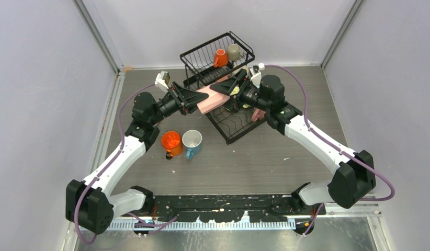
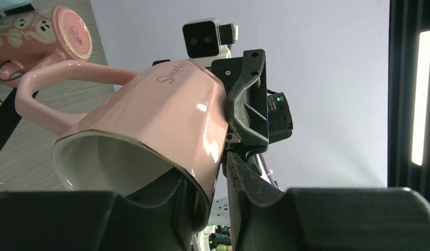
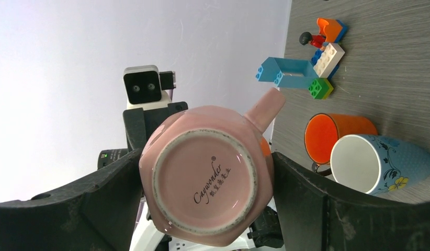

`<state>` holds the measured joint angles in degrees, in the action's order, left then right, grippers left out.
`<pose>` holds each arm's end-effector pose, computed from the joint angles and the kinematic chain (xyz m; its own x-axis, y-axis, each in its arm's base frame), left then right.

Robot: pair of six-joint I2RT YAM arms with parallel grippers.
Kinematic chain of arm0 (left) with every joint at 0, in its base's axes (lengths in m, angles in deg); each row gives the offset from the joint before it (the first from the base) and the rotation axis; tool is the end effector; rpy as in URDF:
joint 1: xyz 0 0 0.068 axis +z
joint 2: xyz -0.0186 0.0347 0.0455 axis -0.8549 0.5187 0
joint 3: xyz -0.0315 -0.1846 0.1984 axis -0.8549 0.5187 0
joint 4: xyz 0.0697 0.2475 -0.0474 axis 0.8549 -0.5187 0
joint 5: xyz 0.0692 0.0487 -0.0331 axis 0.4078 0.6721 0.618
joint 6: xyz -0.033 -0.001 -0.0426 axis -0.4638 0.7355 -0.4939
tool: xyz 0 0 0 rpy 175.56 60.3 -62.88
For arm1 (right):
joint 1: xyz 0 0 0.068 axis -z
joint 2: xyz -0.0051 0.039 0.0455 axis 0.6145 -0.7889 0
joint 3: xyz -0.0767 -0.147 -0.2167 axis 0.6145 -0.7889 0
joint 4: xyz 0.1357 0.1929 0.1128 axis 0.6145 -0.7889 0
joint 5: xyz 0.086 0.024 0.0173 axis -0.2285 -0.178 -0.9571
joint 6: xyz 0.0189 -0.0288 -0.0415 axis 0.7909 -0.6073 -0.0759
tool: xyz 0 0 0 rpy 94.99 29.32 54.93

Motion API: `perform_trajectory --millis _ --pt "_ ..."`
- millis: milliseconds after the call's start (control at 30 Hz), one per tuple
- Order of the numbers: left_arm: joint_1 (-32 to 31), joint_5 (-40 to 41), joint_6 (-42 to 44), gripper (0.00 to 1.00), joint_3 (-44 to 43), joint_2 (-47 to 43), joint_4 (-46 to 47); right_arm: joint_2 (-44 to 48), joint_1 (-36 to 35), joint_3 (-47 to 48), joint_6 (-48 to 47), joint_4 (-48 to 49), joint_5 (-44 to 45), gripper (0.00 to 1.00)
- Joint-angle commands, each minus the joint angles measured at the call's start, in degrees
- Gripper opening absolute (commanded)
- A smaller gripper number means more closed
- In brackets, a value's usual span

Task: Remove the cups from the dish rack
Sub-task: Place the cup at the center of the board.

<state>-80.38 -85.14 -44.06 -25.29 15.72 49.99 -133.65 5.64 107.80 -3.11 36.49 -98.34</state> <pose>0.2351 -0.1147 0.3601 -0.8113 -0.5676 -0.1403 0.1788 -0.0124 -0.9838 0.2676 0.1858 0.3638 -0.8177 0.5247 -0.2367 -0.1432 0.2129 0.9665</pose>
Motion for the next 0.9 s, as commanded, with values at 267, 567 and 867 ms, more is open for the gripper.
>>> perform_trajectory --millis 267,567,867 --pt "0.09 0.63 -0.12 0.0 -0.45 -0.32 7.4 2.97 -0.76 0.32 -1.73 4.23 0.19 0.47" --pt "0.07 1.24 4.35 0.0 -1.92 -1.83 4.15 4.3 -0.93 3.13 -8.13 -5.51 3.11 1.0" --pt "0.09 2.97 10.63 0.0 -4.3 -4.44 -3.61 6.91 -0.97 5.15 -15.21 -16.93 9.03 1.0"
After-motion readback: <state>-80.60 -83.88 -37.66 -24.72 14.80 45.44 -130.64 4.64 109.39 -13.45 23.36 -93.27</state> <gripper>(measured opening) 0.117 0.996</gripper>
